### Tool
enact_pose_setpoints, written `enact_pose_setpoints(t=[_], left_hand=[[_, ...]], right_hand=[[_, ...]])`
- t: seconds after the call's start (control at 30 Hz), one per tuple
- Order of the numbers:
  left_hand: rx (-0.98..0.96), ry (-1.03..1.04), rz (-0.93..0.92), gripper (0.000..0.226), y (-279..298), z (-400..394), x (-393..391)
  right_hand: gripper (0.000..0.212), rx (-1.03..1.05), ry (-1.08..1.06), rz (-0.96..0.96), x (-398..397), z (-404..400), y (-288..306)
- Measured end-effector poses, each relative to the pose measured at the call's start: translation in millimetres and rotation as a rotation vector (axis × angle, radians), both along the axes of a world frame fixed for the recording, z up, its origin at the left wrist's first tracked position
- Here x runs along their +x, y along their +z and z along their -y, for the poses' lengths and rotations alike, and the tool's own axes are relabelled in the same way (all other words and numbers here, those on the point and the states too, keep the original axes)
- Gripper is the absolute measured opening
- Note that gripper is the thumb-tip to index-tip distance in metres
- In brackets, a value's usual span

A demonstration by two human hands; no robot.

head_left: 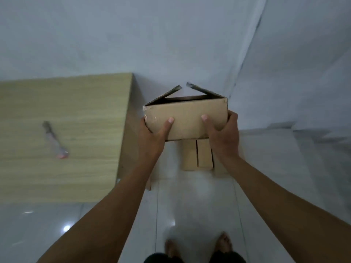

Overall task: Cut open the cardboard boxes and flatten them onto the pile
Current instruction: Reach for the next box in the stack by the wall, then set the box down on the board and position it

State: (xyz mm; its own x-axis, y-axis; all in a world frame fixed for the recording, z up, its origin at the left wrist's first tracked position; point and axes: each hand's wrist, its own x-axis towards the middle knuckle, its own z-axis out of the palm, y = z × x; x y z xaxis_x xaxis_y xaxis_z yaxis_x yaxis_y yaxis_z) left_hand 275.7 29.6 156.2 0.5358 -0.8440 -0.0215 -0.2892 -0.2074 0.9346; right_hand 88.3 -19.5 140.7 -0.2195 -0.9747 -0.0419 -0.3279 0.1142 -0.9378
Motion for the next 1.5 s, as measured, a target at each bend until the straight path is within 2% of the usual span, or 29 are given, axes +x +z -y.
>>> enact_pose_setpoints(t=[0.1, 0.3, 0.5, 0.6, 0.73, 0.83, 0.9, 1.0, 1.13, 1.2, 1.3, 1.43, 1.5], left_hand=[[-0.056, 0.075, -0.006, 0.057, 60, -5, 49], [-0.254, 0.149, 0.016, 0.061, 147, -49, 180], [-0.36, 0.151, 0.035, 0.063, 200, -110, 337], [-0.391, 0.058, 0.023, 0.045, 213, -123, 407], [-0.331, 0.086, 0.031, 0.07, 204, -122, 492], [-0.279, 0.15, 0.029, 0.077, 193, -114, 542], [-0.257, 0.172, 0.006, 0.069, 187, -111, 569], [-0.202, 0.118, -0.063, 0.041, 186, -107, 612], [-0.064, 0.019, -0.077, 0.061, 165, -108, 676], [-0.044, 0.049, -0.139, 0.055, 151, -105, 706], [-0.041, 0.024, -0.244, 0.032, 121, -94, 744], [0.025, -0.062, -0.281, 0.048, 87, -75, 796], [0.095, -0.071, -0.371, 0.054, 74, -66, 817]], right_hand=[[0.07, -0.109, 0.029, 0.015, 47, 0, 69], [0.069, -0.293, 0.092, 0.032, 188, -25, 167], [0.064, -0.333, 0.18, 0.099, 340, -65, 208], [0.057, -0.37, 0.25, 0.169, 400, -70, 209], [0.046, -0.379, 0.373, 0.247, 472, -64, 198], [0.043, -0.349, 0.439, 0.238, 520, -52, 182], [0.043, -0.307, 0.476, 0.214, 552, -42, 171], [0.041, -0.211, 0.447, 0.188, 600, -32, 156], [0.044, -0.034, 0.344, 0.138, 656, -15, 140], [0.047, 0.03, 0.316, 0.073, 685, -8, 132], [0.056, 0.08, 0.329, 0.014, 722, -1, 110], [0.061, 0.16, 0.365, 0.006, 758, -8, 77], [0.081, 0.201, 0.402, 0.009, 773, -18, 64]])
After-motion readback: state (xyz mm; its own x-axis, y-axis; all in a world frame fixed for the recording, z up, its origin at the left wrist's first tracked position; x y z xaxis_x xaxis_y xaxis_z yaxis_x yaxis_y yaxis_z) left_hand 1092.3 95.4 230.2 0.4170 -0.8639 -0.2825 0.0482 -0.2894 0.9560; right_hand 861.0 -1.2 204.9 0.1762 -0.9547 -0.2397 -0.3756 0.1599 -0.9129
